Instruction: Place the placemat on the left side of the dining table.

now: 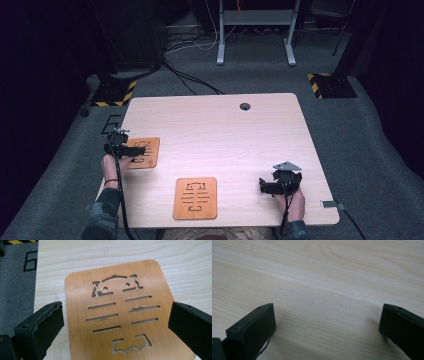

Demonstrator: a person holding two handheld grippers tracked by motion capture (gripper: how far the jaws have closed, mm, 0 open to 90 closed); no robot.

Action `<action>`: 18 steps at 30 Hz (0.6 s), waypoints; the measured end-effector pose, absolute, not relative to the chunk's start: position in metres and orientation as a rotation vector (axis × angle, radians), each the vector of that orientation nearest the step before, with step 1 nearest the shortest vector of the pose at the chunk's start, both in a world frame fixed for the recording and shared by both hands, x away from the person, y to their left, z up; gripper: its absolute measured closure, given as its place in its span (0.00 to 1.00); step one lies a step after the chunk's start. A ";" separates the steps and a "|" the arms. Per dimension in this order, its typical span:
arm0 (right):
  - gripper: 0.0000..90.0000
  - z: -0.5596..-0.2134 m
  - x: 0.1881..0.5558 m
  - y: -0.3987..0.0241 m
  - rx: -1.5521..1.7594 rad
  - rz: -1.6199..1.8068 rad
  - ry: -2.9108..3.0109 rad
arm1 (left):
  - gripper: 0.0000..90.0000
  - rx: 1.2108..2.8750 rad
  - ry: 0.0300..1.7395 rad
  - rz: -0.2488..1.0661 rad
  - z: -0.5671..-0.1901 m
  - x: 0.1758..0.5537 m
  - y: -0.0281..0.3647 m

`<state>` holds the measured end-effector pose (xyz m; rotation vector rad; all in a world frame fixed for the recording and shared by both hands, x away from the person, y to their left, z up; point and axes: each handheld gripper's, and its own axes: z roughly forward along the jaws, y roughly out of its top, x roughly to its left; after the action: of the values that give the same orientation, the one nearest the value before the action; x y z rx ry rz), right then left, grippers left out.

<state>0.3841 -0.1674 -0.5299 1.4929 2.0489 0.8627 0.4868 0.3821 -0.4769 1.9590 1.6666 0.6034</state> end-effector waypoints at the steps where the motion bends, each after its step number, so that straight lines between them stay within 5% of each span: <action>1: 0.00 -0.530 0.384 -0.167 1.493 0.863 2.049 | 0.00 1.960 1.654 0.611 -0.476 0.483 0.381; 18: 0.00 -0.530 0.384 -0.167 1.493 0.862 2.049 | 0.00 1.919 1.552 0.696 -0.490 0.394 0.377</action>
<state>0.3841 -0.1674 -0.5299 1.4927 2.0488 0.8624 0.3936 0.3770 -0.4901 1.9192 1.5523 0.6963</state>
